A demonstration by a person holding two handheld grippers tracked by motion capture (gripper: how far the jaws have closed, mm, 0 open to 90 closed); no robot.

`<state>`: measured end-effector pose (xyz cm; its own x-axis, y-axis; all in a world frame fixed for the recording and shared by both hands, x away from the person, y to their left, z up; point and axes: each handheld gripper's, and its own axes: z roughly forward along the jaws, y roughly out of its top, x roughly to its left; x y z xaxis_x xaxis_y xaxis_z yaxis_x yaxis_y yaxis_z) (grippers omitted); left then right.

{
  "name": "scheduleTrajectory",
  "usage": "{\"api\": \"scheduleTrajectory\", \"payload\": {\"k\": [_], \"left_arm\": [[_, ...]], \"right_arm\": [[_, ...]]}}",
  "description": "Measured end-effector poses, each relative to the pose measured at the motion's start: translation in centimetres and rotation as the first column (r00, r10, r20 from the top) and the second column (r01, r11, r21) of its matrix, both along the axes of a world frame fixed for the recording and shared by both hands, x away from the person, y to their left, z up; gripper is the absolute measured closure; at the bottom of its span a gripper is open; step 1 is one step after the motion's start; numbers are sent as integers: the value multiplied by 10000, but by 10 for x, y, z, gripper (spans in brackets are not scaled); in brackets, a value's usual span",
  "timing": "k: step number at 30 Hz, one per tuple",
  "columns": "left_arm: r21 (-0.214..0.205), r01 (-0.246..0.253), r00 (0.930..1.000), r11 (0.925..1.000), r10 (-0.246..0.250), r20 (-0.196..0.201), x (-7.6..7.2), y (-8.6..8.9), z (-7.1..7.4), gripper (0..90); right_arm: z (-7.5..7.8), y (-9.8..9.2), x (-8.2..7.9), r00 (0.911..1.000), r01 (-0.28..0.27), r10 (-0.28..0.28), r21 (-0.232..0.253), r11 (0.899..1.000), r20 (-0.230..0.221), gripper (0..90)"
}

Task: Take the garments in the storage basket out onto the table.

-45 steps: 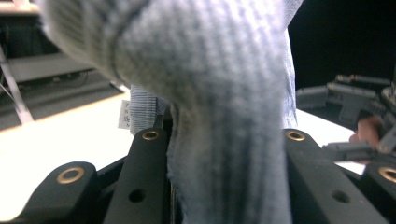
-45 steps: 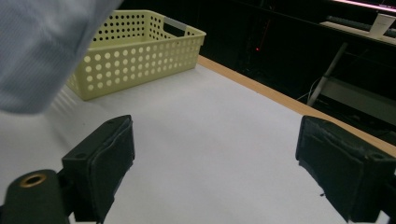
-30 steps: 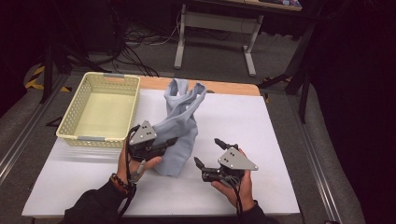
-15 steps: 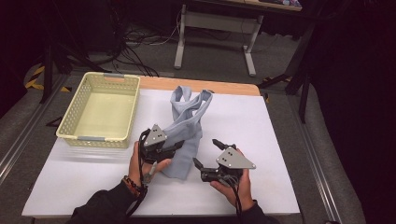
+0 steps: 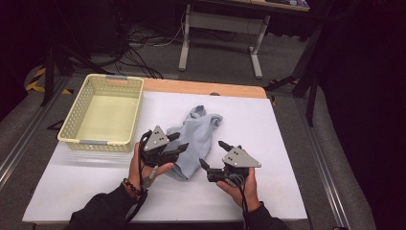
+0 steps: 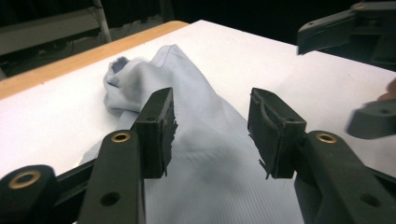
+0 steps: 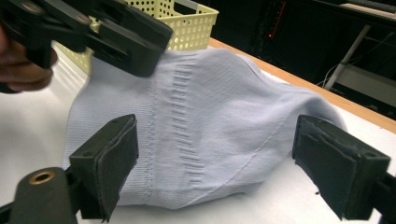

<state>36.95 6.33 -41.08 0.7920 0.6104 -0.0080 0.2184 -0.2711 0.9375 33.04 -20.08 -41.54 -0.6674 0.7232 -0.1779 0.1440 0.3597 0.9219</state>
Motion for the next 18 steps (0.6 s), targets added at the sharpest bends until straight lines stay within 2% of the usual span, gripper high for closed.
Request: {"api": "scheduleTrajectory", "payload": {"k": [3,4,8,9,10,13,14,15,17,18], "left_arm": [[-35,56,9997,10000,-55,235,-3,7,5,522],[135,54,9989,9999,-60,464,-5,15,10,520],[711,-130,9952,9974,61,972,-13,31,21,508],[711,-130,9952,9974,61,972,-13,31,21,502],[955,-300,9924,9950,182,1218,-19,41,25,498],[1459,-441,9905,9883,242,1356,-30,56,20,462],[1459,-441,9905,9883,242,1356,-30,56,20,445],[1694,-489,9901,9843,254,1384,-34,62,16,445],[1815,-534,9904,9819,289,1349,-42,71,9,411],[1770,-495,9925,9830,286,1190,-45,76,5,398]], "right_arm": [[0,2,1,10000,-18,17,-27,10000,-39,154],[0,4,0,9999,-80,80,-68,9999,-66,155],[2,9,-5,9997,-225,228,-245,9994,113,159],[2,10,-6,9995,-276,281,-302,9992,154,165],[2,12,-6,9994,-312,317,-336,9989,135,175],[1,16,-8,9992,-398,397,-342,9986,-38,183],[1,16,-8,9992,-398,397,-342,9986,-38,183],[0,19,-10,9987,-493,488,-332,9982,-134,188],[0,27,-15,9943,-1048,1037,-441,9935,-254,231],[-2,36,-19,9914,-1284,1262,-744,9889,-338,239]]}}
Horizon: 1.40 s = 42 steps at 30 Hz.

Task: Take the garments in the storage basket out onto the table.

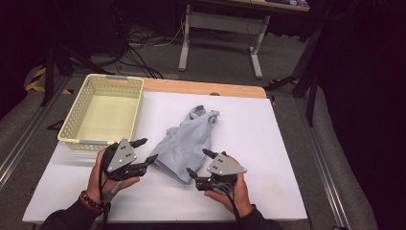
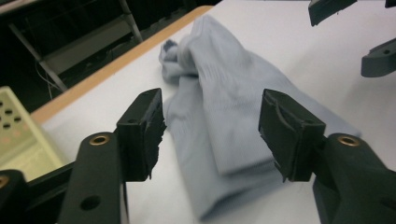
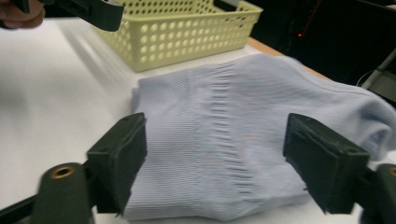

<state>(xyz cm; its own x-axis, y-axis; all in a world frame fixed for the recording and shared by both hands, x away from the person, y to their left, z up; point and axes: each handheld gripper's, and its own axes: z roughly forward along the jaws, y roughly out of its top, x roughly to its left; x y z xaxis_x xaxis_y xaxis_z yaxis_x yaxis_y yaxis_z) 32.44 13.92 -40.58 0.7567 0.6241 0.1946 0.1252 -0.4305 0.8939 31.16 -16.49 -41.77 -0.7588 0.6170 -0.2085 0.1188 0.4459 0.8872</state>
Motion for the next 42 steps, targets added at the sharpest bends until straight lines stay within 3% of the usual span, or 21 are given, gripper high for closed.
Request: {"api": "scheduleTrajectory", "payload": {"k": [2,4,5,8,11,13,16,19,23,26,28,29,35,36,40,42], "left_arm": [[290,-92,9995,9995,101,-302,-7,7,-12,374],[746,-127,9994,9971,152,-325,-9,8,-21,359],[746,-127,9994,9971,152,-325,-9,8,-21,348],[1020,-30,9966,9948,114,-816,-4,9,-35,345],[1272,16,9917,9919,148,-1280,4,6,-47,357],[1316,92,9894,9913,100,-1447,8,4,-50,368],[1478,17,9851,9890,238,-1705,13,2,-55,402],[1508,142,9787,9885,172,-2045,18,0,-60,446],[1607,308,9733,9865,70,-2296,22,-3,-63,474],[1820,253,9709,9830,192,-2387,23,-4,-66,491],[1808,257,9694,9832,197,-2448,23,-5,-66,501],[1896,227,9682,9816,257,-2488,23,-5,-67,517],[1794,168,9636,9836,319,-2653,26,-4,-68,550],[1787,301,9619,9834,200,-2726,27,-5,-68,603],[1789,749,9584,9810,-213,-2847,28,-9,-68,822],[1852,769,9593,9797,-221,-2815,27,-10,-67,881]], "right_arm": [[-3,9,-3,9994,-330,328,-186,9993,-146,261],[-7,18,-5,9968,-708,690,-443,9965,-400,285],[-7,18,-5,9968,-708,690,-443,9965,-400,285],[-14,34,-7,9961,-873,855,-1146,9896,-204,404],[-26,47,-7,9944,-1003,936,-1619,9817,-486,466],[-30,51,-6,9973,-723,680,-1993,9773,-284,518],[-35,48,0,9995,-251,202,-2145,9764,-248,570],[-34,41,2,9997,37,-89,-2096,9778,-239,648],[-27,33,1,9992,372,-337,-2081,9774,204,721],[-22,22,2,9950,952,-872,-2030,9745,482,780],[-21,17,3,9937,1088,-1018,-1926,9752,462,799],[-18,7,5,9926,1212,-1200,-1639,9790,169,819],[-14,7,3,9966,820,-814,-1206,9893,103,679],[-15,13,0,9997,247,-253,-1038,9943,-50,574],[-22,30,0,9993,-282,251,-1147,9930,-278,468],[-27,39,2,9986,-412,366,-1327,9903,-373,445]]}}
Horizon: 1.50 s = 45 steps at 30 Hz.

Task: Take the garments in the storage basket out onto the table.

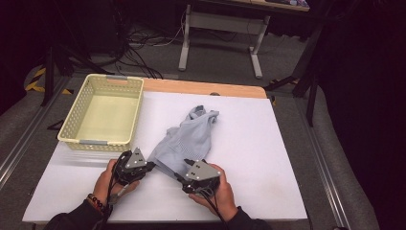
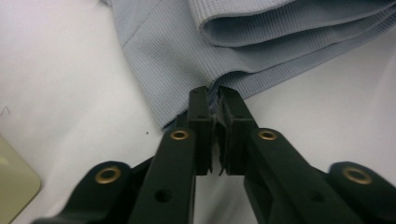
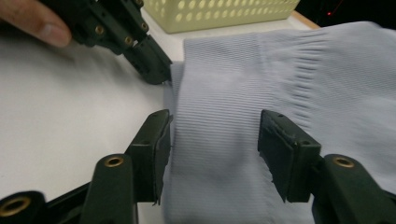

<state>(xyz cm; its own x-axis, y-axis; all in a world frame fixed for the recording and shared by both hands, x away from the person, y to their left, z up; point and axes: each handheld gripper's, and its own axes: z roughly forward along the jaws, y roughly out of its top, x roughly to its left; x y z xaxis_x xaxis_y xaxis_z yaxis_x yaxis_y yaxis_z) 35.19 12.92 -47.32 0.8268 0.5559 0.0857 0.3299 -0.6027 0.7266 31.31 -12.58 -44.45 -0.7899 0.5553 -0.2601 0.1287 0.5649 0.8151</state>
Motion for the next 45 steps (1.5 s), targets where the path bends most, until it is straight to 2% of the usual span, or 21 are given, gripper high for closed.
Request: {"api": "scheduleTrajectory", "payload": {"k": [2,5,8,10,12,13,15,19,22,23,24,25,27,29,31,33,34,36,39,41,45], "left_arm": [[24,26,10000,10000,-26,11,0,0,0,899],[108,162,9998,9998,-163,86,-1,-1,0,900],[286,386,9989,9988,-393,237,-5,-2,1,900],[290,522,9983,9982,-528,227,-7,-3,1,900],[334,596,9979,9977,-604,240,-8,-4,1,900],[339,696,9972,9970,-705,255,-9,-4,1,900],[251,792,9966,9965,-798,224,-11,-5,2,900],[227,977,9946,9950,-984,317,-17,-12,3,900],[118,1091,9932,9940,-1095,404,-20,-15,3,900],[117,1131,9925,9935,-1135,453,-21,-16,4,900],[112,1117,9920,9937,-1121,578,-23,-17,5,899],[126,1094,9915,9939,-1100,690,-23,-16,6,899],[-298,1135,9911,9931,-1110,736,-24,-13,9,894],[-432,1045,9909,9936,-1003,903,-26,-10,13,879],[-532,968,9910,9939,-913,977,-26,-8,15,816],[-1069,650,9924,9921,-531,1112,-26,-5,20,726],[-1069,650,9924,9921,-531,1112,-26,-5,20,676],[-1335,264,9939,9907,-118,1093,-22,-4,20,584],[-1350,48,9953,9908,83,960,-18,-6,18,486],[-1233,-284,9943,9920,407,988,-14,-9,15,452],[-940,-210,9960,9953,291,850,-4,-15,11,400]], "right_arm": [[-4,9,1,9999,5,-2,-273,9996,111,438],[-7,20,2,9984,267,-224,-830,9962,528,534],[-9,23,3,9925,775,-611,-1580,9844,1059,674],[-9,19,3,9892,959,-746,-1723,9804,1263,790],[-8,17,3,9875,1056,-827,-1739,9791,1343,827],[-4,11,4,9856,1156,-918,-1695,9787,1423,884],[-1,4,4,9835,1244,-998,-1635,9787,1509,888],[9,-16,0,9805,1575,-1436,-994,9825,1342,889],[16,-32,-5,9730,1966,-1860,-681,9781,1368,889],[16,-32,-5,9730,1966,-1860,-681,9781,1368,889],[19,-44,-8,9703,2205,-2162,-286,9750,1088,891],[19,-48,-8,9700,2254,-2220,-238,9740,995,891],[18,-57,-11,9655,2472,-2451,-139,9689,878,891],[15,-65,-13,9637,2593,-2579,-106,9657,695,892],[13,-71,-15,9607,2726,-2719,-63,9621,565,894],[13,-76,-16,9565,2876,-2870,-49,9577,522,894],[12,-79,-16,9548,2941,-2938,8,9558,458,894],[10,-85,-17,9514,3068,-3069,65,9518,270,894],[8,-91,-18,9484,3168,-3169,61,9485,129,894],[5,-98,-20,9435,3314,-3314,42,9435,-12,894],[3,-114,-24,9290,3700,-3695,208,9288,-228,888]]}}
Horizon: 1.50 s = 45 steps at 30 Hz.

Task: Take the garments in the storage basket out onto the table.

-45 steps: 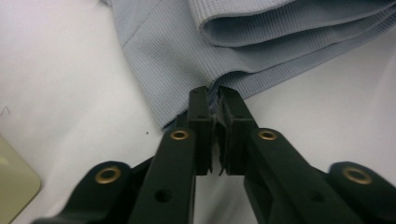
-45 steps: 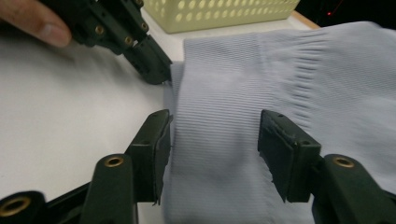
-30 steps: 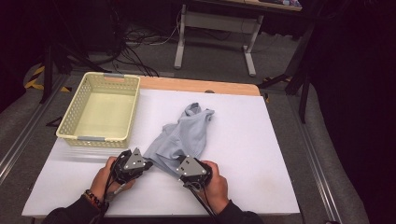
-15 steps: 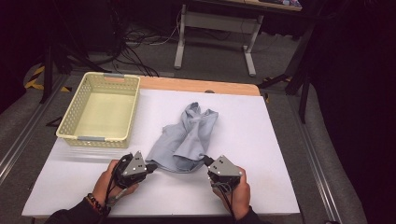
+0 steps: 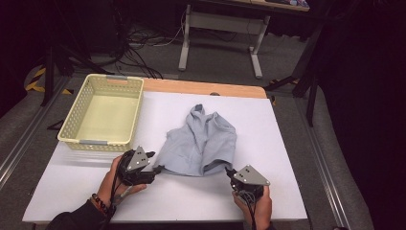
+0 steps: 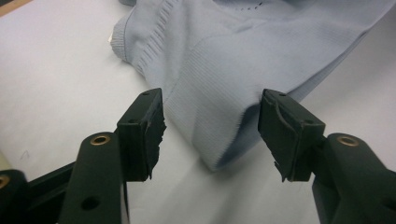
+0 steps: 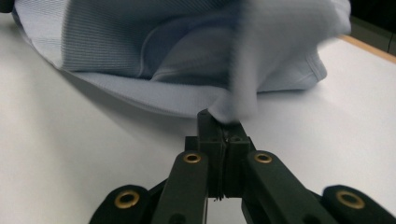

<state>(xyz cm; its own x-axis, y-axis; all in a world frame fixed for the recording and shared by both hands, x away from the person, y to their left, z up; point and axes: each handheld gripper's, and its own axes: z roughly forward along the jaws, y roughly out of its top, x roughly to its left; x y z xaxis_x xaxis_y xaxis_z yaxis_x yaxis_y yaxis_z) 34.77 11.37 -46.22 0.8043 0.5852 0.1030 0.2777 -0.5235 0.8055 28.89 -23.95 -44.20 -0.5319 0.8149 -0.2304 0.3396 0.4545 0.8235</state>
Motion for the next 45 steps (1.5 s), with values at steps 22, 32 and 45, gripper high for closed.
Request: {"api": "scheduleTrajectory", "payload": {"k": [22,32,45], "left_arm": [[724,608,9952,9955,-549,-808,6,-13,-10,648],[824,694,9959,9942,-642,-641,4,-14,-10,838],[536,772,9956,9956,-741,-574,0,-6,-7,862]], "right_arm": [[12,-58,-14,9609,2254,-2473,1660,9600,1250,547],[2,-41,-3,9880,1373,-1425,832,9870,599,487],[-8,-44,10,9924,1212,-1198,536,9912,-279,526]]}}
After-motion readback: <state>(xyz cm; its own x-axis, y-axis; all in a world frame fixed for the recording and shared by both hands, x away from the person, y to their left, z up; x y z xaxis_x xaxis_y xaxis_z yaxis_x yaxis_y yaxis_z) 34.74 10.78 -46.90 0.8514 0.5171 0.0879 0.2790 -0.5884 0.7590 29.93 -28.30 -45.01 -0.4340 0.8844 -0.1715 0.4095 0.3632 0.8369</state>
